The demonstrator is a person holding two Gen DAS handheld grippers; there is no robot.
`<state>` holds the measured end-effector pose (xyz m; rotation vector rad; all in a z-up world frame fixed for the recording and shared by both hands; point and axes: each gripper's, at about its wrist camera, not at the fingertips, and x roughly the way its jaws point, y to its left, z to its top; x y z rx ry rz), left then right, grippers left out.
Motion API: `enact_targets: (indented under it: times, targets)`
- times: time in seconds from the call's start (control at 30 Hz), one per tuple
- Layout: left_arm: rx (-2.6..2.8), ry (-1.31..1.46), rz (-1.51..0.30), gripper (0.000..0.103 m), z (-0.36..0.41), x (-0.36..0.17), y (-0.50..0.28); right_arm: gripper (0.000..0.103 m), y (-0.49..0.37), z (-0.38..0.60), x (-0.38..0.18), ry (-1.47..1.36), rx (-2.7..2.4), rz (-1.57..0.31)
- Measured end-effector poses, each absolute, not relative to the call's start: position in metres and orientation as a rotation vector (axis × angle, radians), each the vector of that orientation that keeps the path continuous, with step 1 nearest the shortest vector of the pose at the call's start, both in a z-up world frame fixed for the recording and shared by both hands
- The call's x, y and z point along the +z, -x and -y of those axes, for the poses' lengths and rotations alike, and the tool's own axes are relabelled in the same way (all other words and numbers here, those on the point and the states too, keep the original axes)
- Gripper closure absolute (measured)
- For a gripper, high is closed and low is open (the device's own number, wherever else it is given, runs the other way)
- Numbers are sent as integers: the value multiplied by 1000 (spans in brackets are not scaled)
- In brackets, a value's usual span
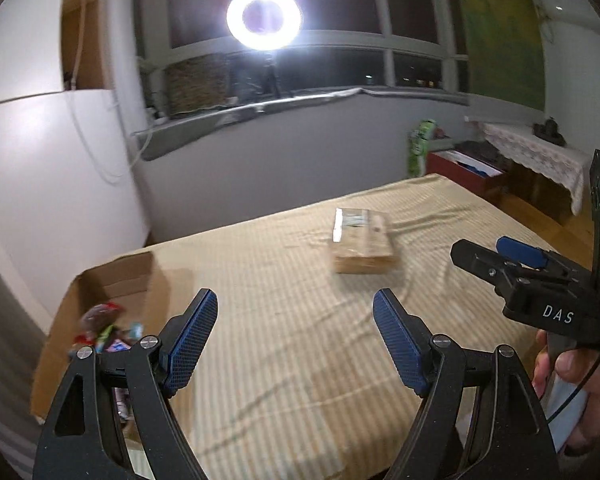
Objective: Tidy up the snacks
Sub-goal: 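Move both tools toward the plastic-wrapped bread loaf on the bed, then grasp the wrapped bread loaf with the right tool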
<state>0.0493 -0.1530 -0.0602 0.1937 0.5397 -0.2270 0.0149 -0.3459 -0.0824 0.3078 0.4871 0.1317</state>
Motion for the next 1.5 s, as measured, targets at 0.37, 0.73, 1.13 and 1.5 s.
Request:
enact_targets:
  times: [0.37, 0.73, 1.13, 1.5]
  targets:
    - [-271, -205, -567, 23, 177, -68, -51, 3, -19, 365, -86, -321, 106, -499]
    - [-311, -177, -662, 23, 195, -109, -130, 0, -119, 378, -99, -318, 162, -649]
    - [-470, -142, -767, 23, 218, -141, -200, 0, -244, 374, -126, -410, 285, -871]
    - [-571, -148, -767, 22, 229, -144, -203, 12, -263, 357, -161, -414, 304, -918]
